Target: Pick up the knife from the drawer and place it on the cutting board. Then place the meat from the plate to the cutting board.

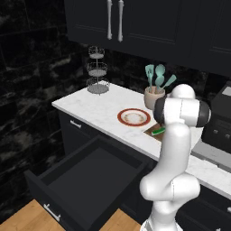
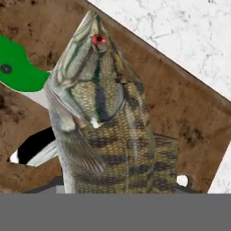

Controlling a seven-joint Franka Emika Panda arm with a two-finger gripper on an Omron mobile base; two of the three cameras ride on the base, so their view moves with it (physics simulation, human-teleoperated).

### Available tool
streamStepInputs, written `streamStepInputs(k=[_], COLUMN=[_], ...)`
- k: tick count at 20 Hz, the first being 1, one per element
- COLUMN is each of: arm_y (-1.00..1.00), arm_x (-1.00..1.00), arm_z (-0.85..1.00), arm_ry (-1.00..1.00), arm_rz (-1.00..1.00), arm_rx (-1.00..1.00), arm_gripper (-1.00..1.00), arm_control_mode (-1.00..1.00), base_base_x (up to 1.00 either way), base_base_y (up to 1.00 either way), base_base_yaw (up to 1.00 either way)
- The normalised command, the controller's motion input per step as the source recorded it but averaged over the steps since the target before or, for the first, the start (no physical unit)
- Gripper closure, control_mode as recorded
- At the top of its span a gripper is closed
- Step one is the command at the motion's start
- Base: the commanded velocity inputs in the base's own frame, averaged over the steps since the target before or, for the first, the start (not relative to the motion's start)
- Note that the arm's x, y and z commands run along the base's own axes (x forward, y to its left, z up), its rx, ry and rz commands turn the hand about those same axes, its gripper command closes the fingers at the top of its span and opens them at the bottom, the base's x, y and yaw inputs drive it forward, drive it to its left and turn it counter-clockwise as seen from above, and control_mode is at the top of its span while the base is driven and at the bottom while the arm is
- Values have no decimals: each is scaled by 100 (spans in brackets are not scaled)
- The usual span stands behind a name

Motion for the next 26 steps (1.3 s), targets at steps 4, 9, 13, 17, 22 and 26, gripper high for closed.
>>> streamStepInputs(k=[4, 9, 13, 17, 22, 26], arm_y=[-19, -5, 0, 0, 6, 15], arm_x=[17, 30, 10, 0, -20, -44], arm_z=[-37, -25, -19, -13, 2, 18], arm_ry=[0, 0, 0, 0, -11, -23], arm_rz=[-3, 0, 0, 0, 0, 0], arm_rx=[2, 3, 4, 0, 0, 0], arm_gripper=[100, 100, 100, -100, -100, -100], arm_control_mode=[-100, -100, -100, -100, -100, -100], base_base_x=[0, 0, 0, 0, 0, 0], base_base_y=[0, 0, 0, 0, 0, 0], base_base_yaw=[0, 0, 0, 0, 0, 0])
